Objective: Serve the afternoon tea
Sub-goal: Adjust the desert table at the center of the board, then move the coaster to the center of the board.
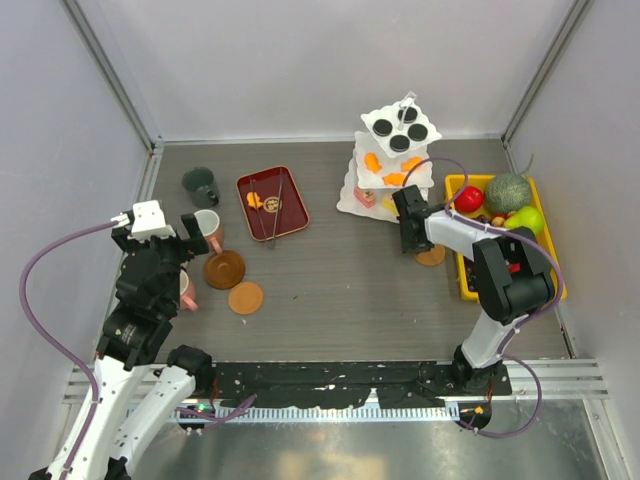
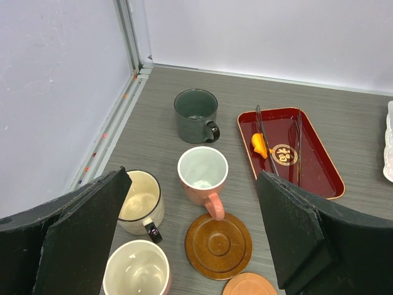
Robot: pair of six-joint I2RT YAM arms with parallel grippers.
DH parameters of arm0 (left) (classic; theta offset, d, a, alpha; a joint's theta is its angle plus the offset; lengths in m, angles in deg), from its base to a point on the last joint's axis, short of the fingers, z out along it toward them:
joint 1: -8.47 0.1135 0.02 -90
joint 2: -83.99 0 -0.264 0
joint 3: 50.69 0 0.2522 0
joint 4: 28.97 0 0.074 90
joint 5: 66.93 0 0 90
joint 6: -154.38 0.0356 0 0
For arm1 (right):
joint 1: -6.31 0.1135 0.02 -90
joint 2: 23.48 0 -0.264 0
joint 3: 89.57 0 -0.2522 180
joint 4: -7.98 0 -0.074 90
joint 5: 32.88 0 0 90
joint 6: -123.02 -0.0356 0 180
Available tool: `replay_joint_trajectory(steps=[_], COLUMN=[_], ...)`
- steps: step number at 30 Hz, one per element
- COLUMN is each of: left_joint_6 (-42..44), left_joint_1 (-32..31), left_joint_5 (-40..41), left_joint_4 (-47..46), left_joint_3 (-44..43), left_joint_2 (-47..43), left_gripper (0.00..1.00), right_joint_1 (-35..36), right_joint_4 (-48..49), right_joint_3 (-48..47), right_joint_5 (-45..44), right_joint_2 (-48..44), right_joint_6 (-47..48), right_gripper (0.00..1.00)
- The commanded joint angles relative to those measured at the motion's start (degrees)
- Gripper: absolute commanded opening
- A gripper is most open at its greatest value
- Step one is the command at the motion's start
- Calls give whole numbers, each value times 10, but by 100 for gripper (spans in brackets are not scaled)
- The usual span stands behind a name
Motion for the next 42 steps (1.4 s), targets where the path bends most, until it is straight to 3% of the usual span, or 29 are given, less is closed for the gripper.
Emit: replay_joint_trajectory(steps=[1,11,19,27,32,34,38,42], left_joint_6=[5,5,5,5,5,4,4,4], left_joint_1=[2,1,2,2,2,2,2,2], left_joint_5=[-2,-3,-5,-4,-6,-7,-5,-3], left_joint_4=[-34,-33,-33,-34,-33,-33,-34,-33], left_joint_3=[0,1,1,1,2,-1,0,0], left_joint_2=[1,0,-4,-7,-4,-3,-4,-5], left_gripper=[96,96,96,96,96,96,96,96], right_joint_1=[-6,-8,-22,-24,-6,30,179,325], right_joint_4=[27,69,67,146,161,155,166,227], right_joint_3=[30,90,187,248,254,250,237,194], right_joint_5=[13,0,-16,41,58,44,19,3], right_joint_2=[-47,-206,-281,-241,-258,-278,-297,-253], right_joint_6=[-3,-36,-131,-174,-170,-176,-200,-212], right_gripper=[28,40,18,10,12,16,27,35])
